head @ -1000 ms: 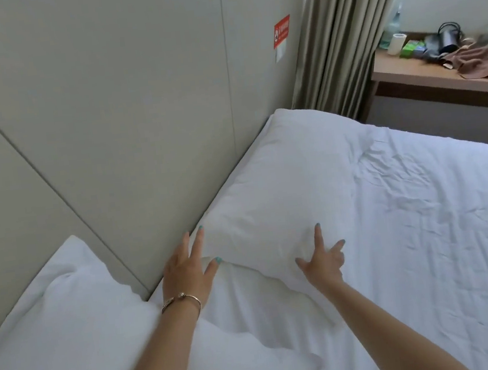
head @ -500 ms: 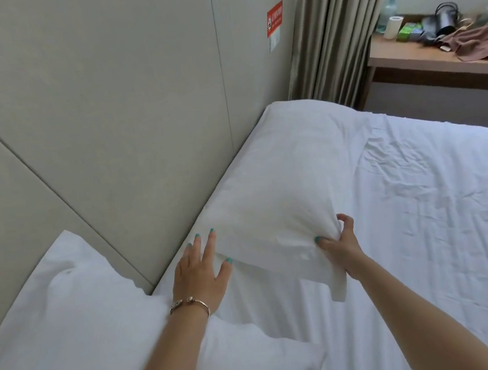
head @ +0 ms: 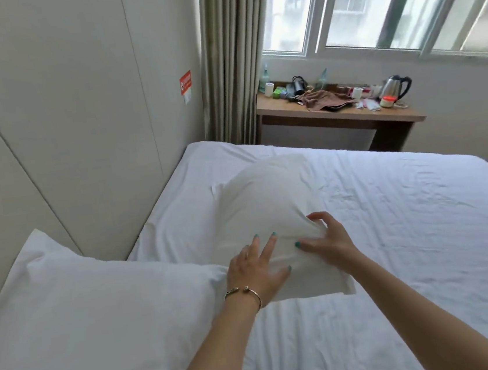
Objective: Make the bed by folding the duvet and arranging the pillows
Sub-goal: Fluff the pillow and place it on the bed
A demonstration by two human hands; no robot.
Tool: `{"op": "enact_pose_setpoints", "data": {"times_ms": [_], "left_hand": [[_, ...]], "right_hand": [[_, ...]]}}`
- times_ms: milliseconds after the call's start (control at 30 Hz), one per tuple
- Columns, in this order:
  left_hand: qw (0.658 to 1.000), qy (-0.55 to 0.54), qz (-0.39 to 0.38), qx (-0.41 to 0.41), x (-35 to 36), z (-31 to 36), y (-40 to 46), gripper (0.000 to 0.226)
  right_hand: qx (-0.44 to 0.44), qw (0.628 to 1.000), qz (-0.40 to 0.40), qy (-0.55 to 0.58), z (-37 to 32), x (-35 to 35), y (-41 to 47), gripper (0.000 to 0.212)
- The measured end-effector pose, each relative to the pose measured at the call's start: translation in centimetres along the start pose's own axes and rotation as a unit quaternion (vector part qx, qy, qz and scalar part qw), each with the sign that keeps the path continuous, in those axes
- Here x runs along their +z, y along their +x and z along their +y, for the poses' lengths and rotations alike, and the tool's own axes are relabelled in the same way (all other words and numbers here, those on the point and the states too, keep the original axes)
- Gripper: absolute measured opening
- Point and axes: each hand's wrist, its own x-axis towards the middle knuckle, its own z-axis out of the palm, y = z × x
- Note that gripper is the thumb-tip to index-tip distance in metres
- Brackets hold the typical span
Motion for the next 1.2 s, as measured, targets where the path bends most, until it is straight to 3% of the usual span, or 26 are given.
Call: {"op": "enact_pose_setpoints", "data": {"times_ms": [300, 467, 733, 867, 1200], "left_hand": [[0.997, -0.001, -0.039, 0.066, 1.3, 7.5, -15.7, 0.070], [0.989, 0.011, -0.107, 0.099, 4.7, 9.5, -20.6, 0.069], [0.964, 0.026, -0.185, 0.191, 13.5, 16.2, -26.1, 0.070], [0.959, -0.020, -0.227, 0.169, 17.5, 19.3, -30.0, 0.072], [0.972, 0.010, -0.224, 0.068, 25.8, 30.4, -38.7, 0.080]], "right_hand": [[0.068, 0.996, 0.056, -0.028, 3.5, -0.8, -19.4, 0.084], [0.170, 0.981, 0.081, -0.038, 10.7, -6.3, -31.0, 0.076], [0.212, 0.976, 0.044, -0.027, 17.6, -11.6, -44.5, 0.063], [0.223, 0.974, 0.038, -0.007, 21.7, -13.3, -48.9, 0.064], [0.206, 0.977, -0.053, -0.019, 32.7, -21.0, -55.0, 0.061]]}}
